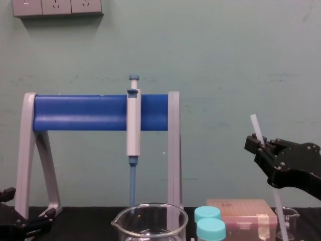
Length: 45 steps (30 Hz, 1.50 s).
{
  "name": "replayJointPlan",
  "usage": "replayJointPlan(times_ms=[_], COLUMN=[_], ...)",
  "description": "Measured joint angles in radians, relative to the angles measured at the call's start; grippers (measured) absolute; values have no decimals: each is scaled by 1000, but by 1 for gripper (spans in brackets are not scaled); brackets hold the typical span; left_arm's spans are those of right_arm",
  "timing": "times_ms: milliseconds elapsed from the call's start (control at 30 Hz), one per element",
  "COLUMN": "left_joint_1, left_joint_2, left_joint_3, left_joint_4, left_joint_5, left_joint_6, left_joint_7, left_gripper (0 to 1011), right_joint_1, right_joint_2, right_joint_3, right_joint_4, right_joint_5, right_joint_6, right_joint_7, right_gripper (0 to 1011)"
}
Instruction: Pick up the stirring rod with one hand, then place it down.
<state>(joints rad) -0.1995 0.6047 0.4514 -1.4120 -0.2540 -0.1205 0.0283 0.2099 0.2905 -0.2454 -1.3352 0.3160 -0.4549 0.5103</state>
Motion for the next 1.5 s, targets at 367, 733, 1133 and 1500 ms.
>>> replayJointPlan(times_ms=[367, 733, 1133, 1500], left_joint_1=[0, 0, 0, 0], left_joint_2=[0, 0, 0, 0], left_joint_3=[0, 0, 0, 0], left_joint_4=[0, 0, 0, 0], left_joint_5=[0, 0, 0, 0], left_joint_6=[0, 0, 0, 0], left_joint_7=[0, 0, 0, 0], left_gripper=[1001, 1000, 1000, 1000], right_joint_1=[11, 10, 2, 2], right_joint_2=[-4, -1, 2, -3], right_joint_3=[-1, -5, -6, -3], right_joint_4=[27, 30, 36, 53], right_joint_5=[36, 34, 30, 47], right_joint_6=[25, 32, 39, 63], right_joint_7=[13, 12, 3, 2], right_gripper=[67, 67, 67, 67])
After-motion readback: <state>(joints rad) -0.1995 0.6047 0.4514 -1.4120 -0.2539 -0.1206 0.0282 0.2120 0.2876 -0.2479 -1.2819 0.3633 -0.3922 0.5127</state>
